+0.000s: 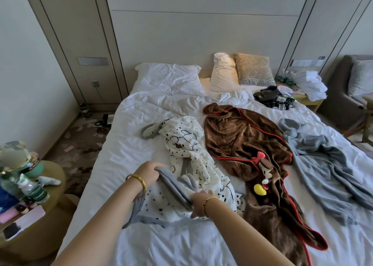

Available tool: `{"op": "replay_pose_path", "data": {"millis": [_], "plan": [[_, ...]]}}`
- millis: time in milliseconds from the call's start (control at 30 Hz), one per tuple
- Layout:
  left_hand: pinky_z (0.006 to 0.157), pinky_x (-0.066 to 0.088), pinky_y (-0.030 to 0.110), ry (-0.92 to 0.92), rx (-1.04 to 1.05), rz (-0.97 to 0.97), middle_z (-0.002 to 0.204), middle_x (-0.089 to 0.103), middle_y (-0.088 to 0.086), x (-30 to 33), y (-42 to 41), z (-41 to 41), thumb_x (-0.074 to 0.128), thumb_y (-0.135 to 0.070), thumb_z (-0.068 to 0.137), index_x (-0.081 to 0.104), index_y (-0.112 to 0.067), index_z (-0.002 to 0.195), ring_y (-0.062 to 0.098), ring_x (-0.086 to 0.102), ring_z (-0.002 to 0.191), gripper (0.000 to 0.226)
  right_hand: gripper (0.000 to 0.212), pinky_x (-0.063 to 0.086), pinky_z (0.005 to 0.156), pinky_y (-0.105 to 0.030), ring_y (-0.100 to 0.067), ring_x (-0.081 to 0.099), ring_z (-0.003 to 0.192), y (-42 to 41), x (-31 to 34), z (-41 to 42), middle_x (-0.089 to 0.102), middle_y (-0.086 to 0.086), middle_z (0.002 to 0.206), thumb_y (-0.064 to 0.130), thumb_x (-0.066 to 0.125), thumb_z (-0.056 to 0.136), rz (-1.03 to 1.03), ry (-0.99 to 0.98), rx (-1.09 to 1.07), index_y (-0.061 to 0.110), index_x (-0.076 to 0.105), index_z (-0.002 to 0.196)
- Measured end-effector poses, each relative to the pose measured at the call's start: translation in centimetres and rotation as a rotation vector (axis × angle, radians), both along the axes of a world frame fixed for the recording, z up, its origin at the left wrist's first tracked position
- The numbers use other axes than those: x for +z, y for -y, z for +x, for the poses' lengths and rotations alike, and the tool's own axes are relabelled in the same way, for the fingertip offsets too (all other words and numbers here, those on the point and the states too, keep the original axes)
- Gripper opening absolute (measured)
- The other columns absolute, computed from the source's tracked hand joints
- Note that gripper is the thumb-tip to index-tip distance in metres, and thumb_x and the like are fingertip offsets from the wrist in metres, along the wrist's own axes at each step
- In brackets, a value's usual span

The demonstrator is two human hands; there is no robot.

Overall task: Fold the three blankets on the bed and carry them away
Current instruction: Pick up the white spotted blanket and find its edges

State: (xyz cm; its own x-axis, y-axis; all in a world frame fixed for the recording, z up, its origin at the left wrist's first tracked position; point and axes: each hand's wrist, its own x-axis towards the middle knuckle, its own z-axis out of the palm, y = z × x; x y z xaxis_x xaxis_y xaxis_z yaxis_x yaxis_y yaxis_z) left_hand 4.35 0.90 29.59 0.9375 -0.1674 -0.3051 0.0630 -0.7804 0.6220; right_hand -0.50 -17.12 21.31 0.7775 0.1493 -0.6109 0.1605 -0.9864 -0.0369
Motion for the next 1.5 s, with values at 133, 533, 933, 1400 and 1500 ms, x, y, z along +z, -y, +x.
{"op": "replay_pose_path", "data": {"millis": [133, 533, 933, 1400, 1500], "plan": [[0.088, 0.044, 0.029, 0.028, 0.332, -0.114, 0.136, 0.05, 0.014, -2.4, -2.2, 0.6, 0.036, 0.003, 0.092, 0.053, -0.007, 0.13, 0.031, 0.051, 0.118, 0.043, 0.04, 0.02, 0.111, -0.045, -0.031, 0.037, 0.129, 2.4, -0.7, 0.2, 0.05, -0.009, 0.133, 0.03, 0.055, 0.089, -0.208, 0.061, -0.078, 0.013, 0.054, 0.125], [0.069, 0.038, 0.03, 0.167, 0.495, -0.229, 0.114, 0.059, 0.021, -1.4, -1.4, 1.9, 0.034, -0.004, 0.096, 0.053, -0.004, 0.124, 0.03, 0.052, 0.082, 0.034, 0.023, 0.044, 0.078, -0.032, -0.025, 0.058, 0.091, 0.3, 16.1, 6.9, 0.061, -0.011, 0.102, 0.012, 0.047, 0.09, 0.883, 0.838, -0.625, 0.008, 0.051, 0.113], [0.08, 0.045, 0.033, -0.263, 0.44, -0.456, 0.098, 0.059, 0.013, -1.6, 1.0, 1.0, 0.044, -0.039, 0.094, 0.056, -0.003, 0.115, 0.026, 0.056, 0.088, 0.044, 0.04, 0.045, 0.088, -0.026, -0.022, 0.055, 0.105, 1.2, 8.5, 4.9, 0.053, -0.016, 0.118, 0.01, 0.036, 0.096, 0.187, 0.175, -0.351, -0.003, 0.041, 0.133], [0.085, 0.05, 0.042, -0.356, 0.852, -1.18, 0.118, 0.057, 0.023, 1.4, 7.2, 2.4, 0.042, -0.034, 0.094, 0.045, -0.001, 0.127, 0.033, 0.06, 0.097, 0.047, 0.038, 0.048, 0.082, -0.021, -0.024, 0.061, 0.098, -1.0, 3.2, -1.5, 0.066, -0.013, 0.105, 0.031, 0.063, 0.087, 1.179, 0.5, -0.757, 0.001, 0.063, 0.109], [0.069, 0.057, 0.04, -0.339, 0.883, -1.233, 0.112, 0.06, 0.022, 1.6, 7.1, 2.1, 0.044, -0.031, 0.094, 0.045, -0.001, 0.124, 0.034, 0.063, 0.092, 0.043, 0.02, 0.045, 0.053, -0.018, -0.017, 0.056, 0.064, -0.4, 4.9, -0.8, 0.061, -0.001, 0.068, 0.022, 0.049, 0.095, 1.259, 0.648, -0.963, 0.01, 0.063, 0.087]]}}
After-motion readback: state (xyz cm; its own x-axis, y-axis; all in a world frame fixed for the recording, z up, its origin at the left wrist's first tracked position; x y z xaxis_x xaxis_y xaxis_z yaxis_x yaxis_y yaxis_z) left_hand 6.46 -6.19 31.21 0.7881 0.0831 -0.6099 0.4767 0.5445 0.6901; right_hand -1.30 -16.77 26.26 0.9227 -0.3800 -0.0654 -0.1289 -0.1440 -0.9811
